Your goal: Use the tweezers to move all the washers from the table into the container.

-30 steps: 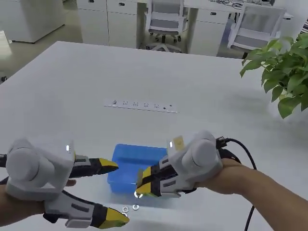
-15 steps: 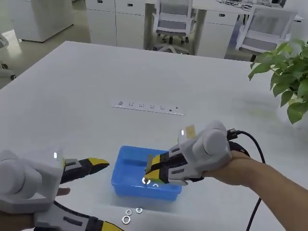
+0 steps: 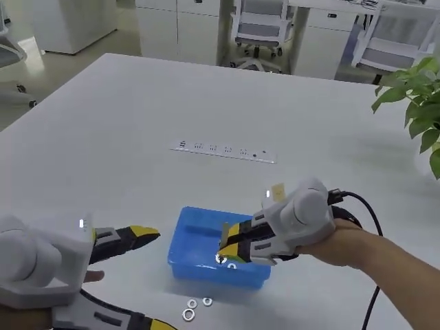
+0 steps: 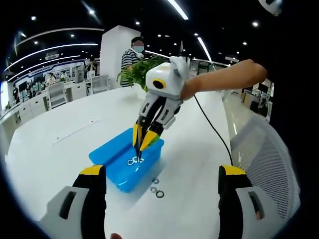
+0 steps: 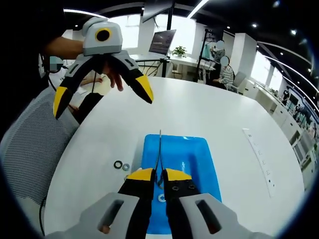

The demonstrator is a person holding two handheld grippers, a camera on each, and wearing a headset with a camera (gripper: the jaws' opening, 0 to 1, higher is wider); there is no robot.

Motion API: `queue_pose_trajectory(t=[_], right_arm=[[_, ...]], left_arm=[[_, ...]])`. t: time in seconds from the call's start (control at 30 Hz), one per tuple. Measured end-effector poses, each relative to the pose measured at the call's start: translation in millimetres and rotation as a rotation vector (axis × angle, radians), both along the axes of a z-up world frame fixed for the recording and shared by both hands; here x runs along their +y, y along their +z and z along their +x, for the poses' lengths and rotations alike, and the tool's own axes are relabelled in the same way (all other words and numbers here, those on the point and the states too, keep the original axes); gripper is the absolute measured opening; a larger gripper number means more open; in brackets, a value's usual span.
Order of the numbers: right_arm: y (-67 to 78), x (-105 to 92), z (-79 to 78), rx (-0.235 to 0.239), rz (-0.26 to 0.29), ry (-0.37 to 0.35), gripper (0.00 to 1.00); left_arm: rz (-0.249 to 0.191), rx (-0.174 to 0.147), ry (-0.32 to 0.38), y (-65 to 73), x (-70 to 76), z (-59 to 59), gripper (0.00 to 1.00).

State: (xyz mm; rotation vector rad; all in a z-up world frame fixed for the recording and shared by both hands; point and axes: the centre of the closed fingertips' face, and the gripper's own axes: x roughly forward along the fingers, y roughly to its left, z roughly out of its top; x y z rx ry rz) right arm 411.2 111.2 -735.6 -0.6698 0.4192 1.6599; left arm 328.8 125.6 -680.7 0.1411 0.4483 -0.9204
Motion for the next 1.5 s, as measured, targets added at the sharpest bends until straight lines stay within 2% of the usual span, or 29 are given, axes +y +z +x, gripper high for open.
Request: queue_pose_trajectory(t=[0.3,0.6,0.77,1.0,1.3,1.5], right_arm=[[-11.9,0.0,3.6,0.018,-0.006,-0.010,0.09],[-19.1,-2.0,4.7,0.037,-0.006,-0.023,0.09],[-18.2,-1.1,4.2,0.047,0.007,-0.031,0.09],[-19.0,-1.3,5.0,0.046,0.012,-0.031,0.09],[-19.4,-1.3,4.5,0.040,0.010,-0.025,0.09],[-19.1,-1.5,4.1,0.033,0.008,-0.020,0.09]], left_arm=[[0.007,0.006,-0.001,-1.2,2.1,6.4,0.98],[0.024,0.003,-0.018,-2.2,2.3,21.9,0.88],[0.042,-0.012,-0.044,0.9,-0.9,32.6,0.77],[0.079,-0.040,-0.077,3.3,-2.8,51.2,0.53],[0.107,-0.070,-0.135,7.4,-15.8,70.3,0.28],[0.124,-0.090,-0.173,6.3,-27.4,81.5,0.22]])
